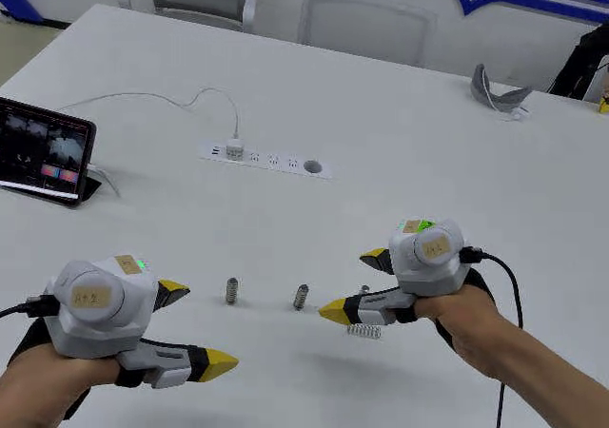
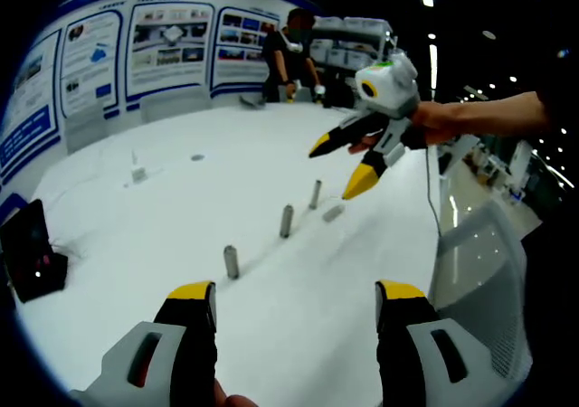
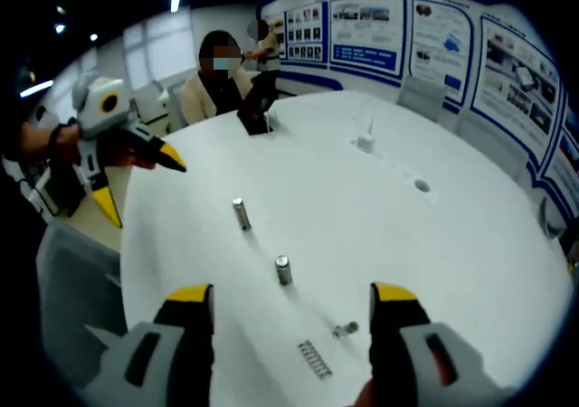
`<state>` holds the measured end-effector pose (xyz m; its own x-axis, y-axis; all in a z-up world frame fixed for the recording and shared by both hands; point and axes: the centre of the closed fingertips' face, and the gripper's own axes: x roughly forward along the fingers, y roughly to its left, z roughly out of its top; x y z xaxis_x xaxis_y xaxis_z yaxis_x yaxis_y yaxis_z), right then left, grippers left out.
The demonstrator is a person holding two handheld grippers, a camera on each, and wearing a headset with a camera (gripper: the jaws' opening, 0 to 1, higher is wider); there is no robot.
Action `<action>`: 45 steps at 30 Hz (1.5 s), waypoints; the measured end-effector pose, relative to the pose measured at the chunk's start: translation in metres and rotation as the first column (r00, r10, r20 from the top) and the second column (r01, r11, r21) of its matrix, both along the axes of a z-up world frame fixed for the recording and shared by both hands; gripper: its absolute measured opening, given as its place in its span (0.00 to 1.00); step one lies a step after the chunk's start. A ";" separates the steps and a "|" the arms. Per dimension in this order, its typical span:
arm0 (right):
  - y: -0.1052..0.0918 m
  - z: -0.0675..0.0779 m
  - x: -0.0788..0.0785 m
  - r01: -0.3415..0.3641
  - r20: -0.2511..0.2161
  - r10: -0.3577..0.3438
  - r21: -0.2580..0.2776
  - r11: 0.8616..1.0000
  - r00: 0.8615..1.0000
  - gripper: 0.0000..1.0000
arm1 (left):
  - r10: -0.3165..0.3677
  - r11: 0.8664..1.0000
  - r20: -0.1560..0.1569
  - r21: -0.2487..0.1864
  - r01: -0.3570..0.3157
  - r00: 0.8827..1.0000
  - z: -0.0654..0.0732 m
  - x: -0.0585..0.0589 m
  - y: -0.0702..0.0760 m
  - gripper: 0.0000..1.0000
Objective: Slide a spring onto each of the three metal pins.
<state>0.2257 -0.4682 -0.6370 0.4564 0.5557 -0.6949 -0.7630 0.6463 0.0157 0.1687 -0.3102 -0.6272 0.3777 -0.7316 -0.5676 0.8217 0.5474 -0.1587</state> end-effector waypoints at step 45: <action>-0.073 0.009 -0.077 0.244 0.021 -0.248 0.112 0.963 0.969 0.76 | -0.203 0.979 -0.013 0.000 0.203 0.979 -0.008 -0.020 -0.098 0.73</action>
